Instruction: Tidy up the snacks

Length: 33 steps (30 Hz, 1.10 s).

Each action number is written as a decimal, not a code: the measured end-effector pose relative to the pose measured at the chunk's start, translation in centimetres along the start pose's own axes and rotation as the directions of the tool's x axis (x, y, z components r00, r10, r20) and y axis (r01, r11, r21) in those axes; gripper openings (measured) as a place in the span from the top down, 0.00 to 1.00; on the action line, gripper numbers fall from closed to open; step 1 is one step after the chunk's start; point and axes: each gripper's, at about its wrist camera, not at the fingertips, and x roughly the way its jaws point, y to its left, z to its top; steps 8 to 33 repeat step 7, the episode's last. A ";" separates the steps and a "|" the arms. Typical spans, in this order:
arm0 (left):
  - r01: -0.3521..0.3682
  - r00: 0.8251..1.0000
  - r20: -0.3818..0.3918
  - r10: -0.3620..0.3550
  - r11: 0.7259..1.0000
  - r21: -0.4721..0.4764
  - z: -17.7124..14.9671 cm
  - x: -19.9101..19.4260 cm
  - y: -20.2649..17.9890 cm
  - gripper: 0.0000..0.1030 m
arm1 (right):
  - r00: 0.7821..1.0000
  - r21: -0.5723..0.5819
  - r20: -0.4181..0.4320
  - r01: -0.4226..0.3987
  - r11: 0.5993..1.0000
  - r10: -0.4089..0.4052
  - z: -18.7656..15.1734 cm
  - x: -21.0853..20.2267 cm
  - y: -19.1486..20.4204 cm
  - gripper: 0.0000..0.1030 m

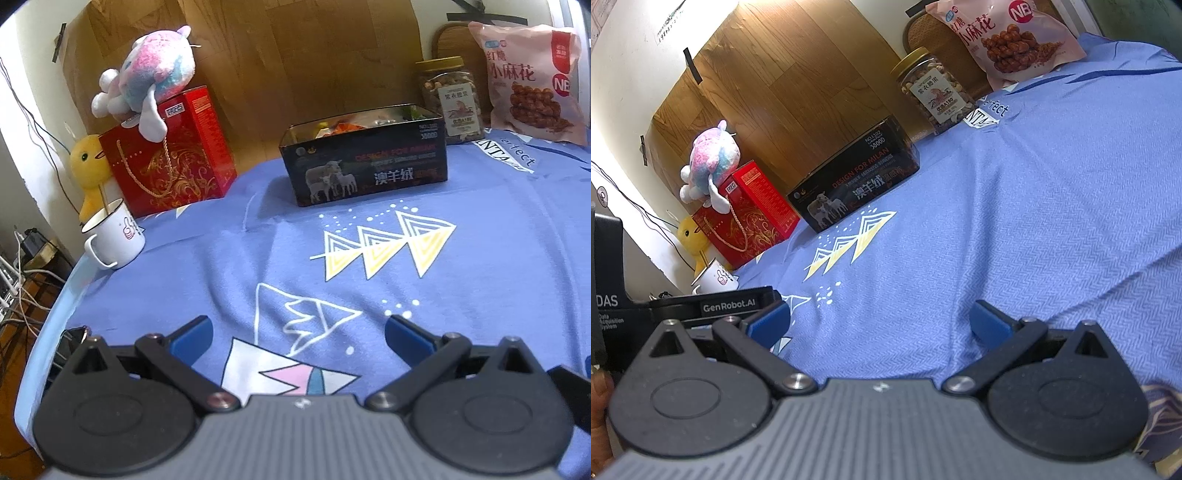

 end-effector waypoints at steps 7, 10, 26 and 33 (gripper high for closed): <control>0.080 0.997 0.020 -0.079 0.997 -0.011 0.6 -0.6 -0.1 0.00 | 1.000 0.002 0.015 0.002 1.000 -0.002 0.4 -0.2 -0.2 0.00; 0.080 0.997 0.020 -0.079 0.997 -0.011 0.6 -0.6 -0.1 0.00 | 1.000 0.002 0.015 0.002 1.000 -0.002 0.4 -0.2 -0.2 0.00; 0.080 0.997 0.020 -0.079 0.997 -0.011 0.6 -0.6 -0.1 0.00 | 1.000 0.002 0.015 0.002 1.000 -0.002 0.4 -0.2 -0.2 0.00; 0.080 0.997 0.020 -0.079 0.997 -0.011 0.6 -0.6 -0.1 0.00 | 1.000 0.002 0.015 0.002 1.000 -0.002 0.4 -0.2 -0.2 0.00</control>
